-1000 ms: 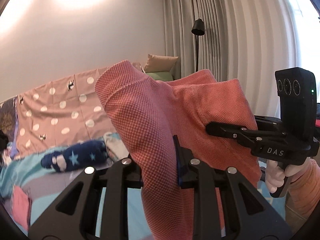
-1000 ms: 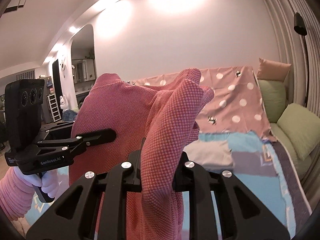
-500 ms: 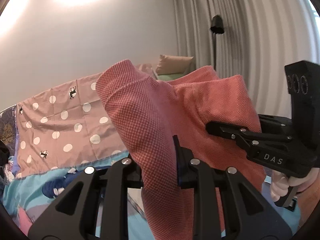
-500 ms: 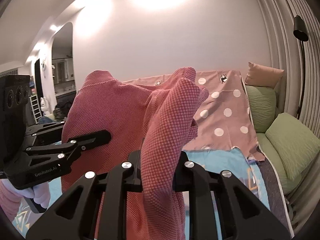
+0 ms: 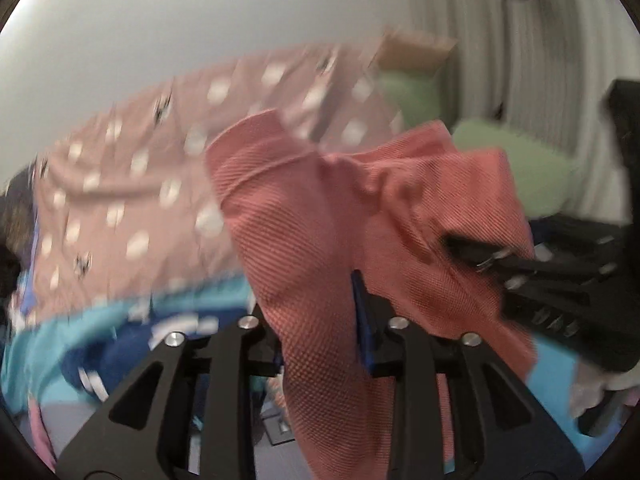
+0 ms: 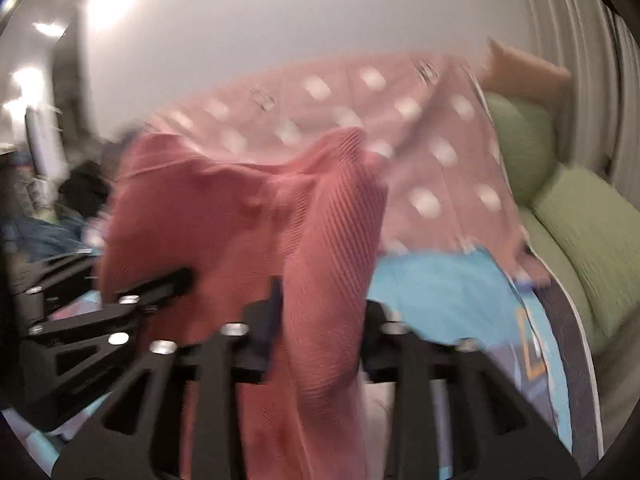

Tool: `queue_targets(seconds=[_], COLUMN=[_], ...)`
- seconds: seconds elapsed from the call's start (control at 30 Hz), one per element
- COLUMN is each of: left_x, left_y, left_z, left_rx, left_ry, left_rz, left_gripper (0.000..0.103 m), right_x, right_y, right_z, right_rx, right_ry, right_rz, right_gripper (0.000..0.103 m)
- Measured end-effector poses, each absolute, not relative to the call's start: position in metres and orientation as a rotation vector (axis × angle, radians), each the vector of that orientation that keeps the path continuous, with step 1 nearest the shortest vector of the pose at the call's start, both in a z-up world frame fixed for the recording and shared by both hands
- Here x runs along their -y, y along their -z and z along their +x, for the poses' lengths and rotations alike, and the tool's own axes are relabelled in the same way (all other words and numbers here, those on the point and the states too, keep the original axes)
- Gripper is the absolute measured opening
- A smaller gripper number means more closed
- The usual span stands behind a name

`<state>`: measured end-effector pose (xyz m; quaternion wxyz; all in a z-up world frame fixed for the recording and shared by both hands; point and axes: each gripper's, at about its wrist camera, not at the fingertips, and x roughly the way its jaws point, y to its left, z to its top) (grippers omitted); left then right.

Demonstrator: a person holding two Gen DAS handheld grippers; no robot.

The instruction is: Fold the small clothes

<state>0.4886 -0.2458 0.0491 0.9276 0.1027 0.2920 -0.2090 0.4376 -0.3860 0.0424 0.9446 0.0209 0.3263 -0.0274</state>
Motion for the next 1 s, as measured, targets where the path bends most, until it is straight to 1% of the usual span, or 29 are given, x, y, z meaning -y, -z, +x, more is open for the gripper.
queue_targets(seconds=[0.1,0.13,0.17,0.23,0.3,0.33,0.4,0.47,0.57,0.67,0.73,0.77,0.8,0.9,0.97,1.0], left_x=[0.243,0.24,0.233,0.221,0.218,0.22,0.225,0.229,0.229,0.225,0.222,0.219,0.216,0.201,0.181,0.176], left_y=[0.027,0.05,0.058,0.062,0.064,0.064,0.064,0.062,0.058,0.048,0.04,0.035,0.031,0.017,0.013,0.013], left_z=[0.519,0.522,0.518,0.509,0.503,0.502,0.496,0.489,0.483,0.471,0.456,0.447,0.437,0.392,0.351,0.34], left_rx=[-0.729,-0.748,-0.723,-0.679,-0.671,-0.664,-0.653,-0.652,-0.663,-0.67,-0.671,-0.669,-0.666,-0.649,-0.645,-0.645], left_ry=[0.305,0.295,0.3,0.329,0.322,0.316,0.294,0.284,0.268,0.266,0.287,0.302,0.323,0.41,0.441,0.444], left_rz=[0.299,0.316,0.28,0.196,0.197,0.217,0.261,0.28,0.257,0.235,0.229,0.225,0.217,0.167,0.121,0.108], left_gripper=[0.036,0.036,0.036,0.036,0.036,0.036,0.036,0.036,0.037,0.042,0.049,0.05,0.054,0.069,0.074,0.079], right_x=[0.395,0.395,0.395,0.393,0.389,0.389,0.397,0.401,0.393,0.385,0.386,0.386,0.387,0.383,0.382,0.38], right_y=[0.001,0.009,0.025,0.045,0.059,0.057,0.062,0.066,0.066,0.067,0.066,0.066,0.065,0.065,0.063,0.059], right_z=[0.426,0.419,0.406,0.394,0.38,0.376,0.373,0.375,0.373,0.37,0.362,0.356,0.345,0.307,0.279,0.259], right_rx=[-0.695,-0.696,-0.691,-0.693,-0.664,-0.664,-0.684,-0.695,-0.702,-0.711,-0.72,-0.725,-0.736,-0.775,-0.796,-0.786], right_ry=[0.052,0.036,0.017,0.015,0.024,0.033,0.048,0.048,0.086,0.13,0.153,0.167,0.181,0.173,0.149,0.132], right_rz=[0.129,0.154,0.185,0.191,0.197,0.22,0.287,0.302,0.246,0.191,0.191,0.195,0.199,0.198,0.208,0.21], right_gripper=[0.04,0.04,0.04,0.041,0.046,0.047,0.054,0.056,0.057,0.058,0.058,0.058,0.058,0.058,0.058,0.058])
